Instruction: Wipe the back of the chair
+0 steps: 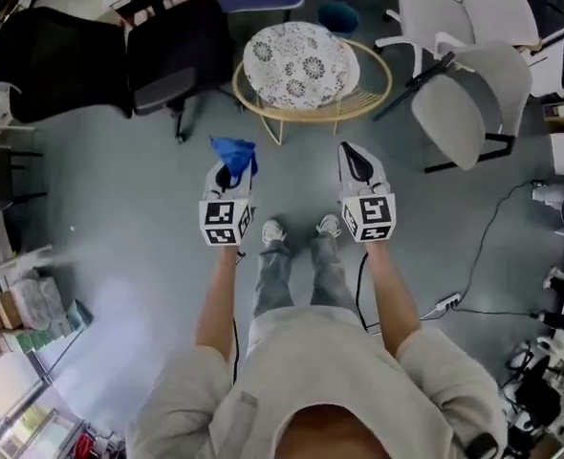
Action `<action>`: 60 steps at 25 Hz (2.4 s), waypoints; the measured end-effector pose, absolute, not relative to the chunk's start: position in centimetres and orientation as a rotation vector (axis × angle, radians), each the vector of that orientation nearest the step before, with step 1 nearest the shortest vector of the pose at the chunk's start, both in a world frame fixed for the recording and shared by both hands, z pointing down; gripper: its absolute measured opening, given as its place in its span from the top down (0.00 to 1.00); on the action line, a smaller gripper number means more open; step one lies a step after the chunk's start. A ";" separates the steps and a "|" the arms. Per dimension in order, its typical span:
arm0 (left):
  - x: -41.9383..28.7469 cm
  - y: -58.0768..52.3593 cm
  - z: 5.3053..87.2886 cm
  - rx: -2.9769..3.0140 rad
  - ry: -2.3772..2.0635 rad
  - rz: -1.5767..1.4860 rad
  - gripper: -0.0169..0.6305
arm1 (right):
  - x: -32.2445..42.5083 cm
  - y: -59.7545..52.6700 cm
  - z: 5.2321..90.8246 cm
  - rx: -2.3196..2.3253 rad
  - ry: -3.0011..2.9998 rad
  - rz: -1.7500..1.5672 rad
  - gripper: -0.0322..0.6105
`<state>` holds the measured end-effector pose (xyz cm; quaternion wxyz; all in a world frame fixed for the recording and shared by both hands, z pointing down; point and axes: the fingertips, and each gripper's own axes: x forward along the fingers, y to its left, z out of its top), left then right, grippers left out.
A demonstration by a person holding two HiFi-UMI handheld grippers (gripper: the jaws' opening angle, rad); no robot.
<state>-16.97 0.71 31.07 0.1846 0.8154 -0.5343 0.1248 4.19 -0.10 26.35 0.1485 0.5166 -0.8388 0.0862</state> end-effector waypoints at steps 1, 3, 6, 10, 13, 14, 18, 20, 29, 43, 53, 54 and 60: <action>-16.7 0.6 31.6 2.289 -1.511 0.354 0.85 | 4.5 -0.4 26.8 1.478 -2.416 0.252 0.95; -16.3 0.4 32.5 2.273 -1.523 0.359 0.85 | 5.0 -0.9 27.6 1.466 -2.425 0.261 0.95; -15.6 -0.2 34.2 2.256 -1.540 0.364 0.85 | 5.9 -1.6 29.2 1.450 -2.430 0.269 0.95; -15.3 -0.8 37.0 2.225 -1.559 0.369 0.85 | 6.4 -1.8 31.9 1.427 -2.430 0.289 0.95; -14.8 -1.0 39.4 2.213 -1.558 0.378 0.85 | 6.6 -1.5 33.9 1.416 -2.430 0.305 0.95; -14.6 -1.1 40.2 2.210 -1.556 0.381 0.85 | 6.7 -1.3 34.6 1.412 -2.430 0.310 0.95; -13.8 -1.6 43.1 2.212 -1.544 0.391 0.85 | 7.2 -0.8 37.0 1.411 -2.426 0.334 0.95; -13.5 -2.1 44.3 2.213 -1.540 0.388 0.85 | 7.3 -0.8 38.2 1.408 -2.424 0.338 0.95; -13.8 -5.2 48.6 2.225 -1.574 0.389 0.85 | 7.8 -0.8 42.7 1.397 -2.423 0.346 0.95; -13.9 -11.0 51.9 2.298 -1.621 0.421 0.85 | 9.6 -0.7 47.1 1.390 -2.413 0.340 0.95; -10.0 -10.6 50.2 2.397 -1.600 0.416 0.85 | 10.8 0.6 48.3 1.404 -2.408 0.361 0.95; -9.6 -10.4 50.2 2.396 -1.602 0.415 0.85 | 10.9 0.9 48.3 1.404 -2.409 0.366 0.95; -5.8 -9.5 49.7 2.436 -1.553 0.406 0.85 | 12.0 2.3 48.7 1.410 -2.399 0.400 0.95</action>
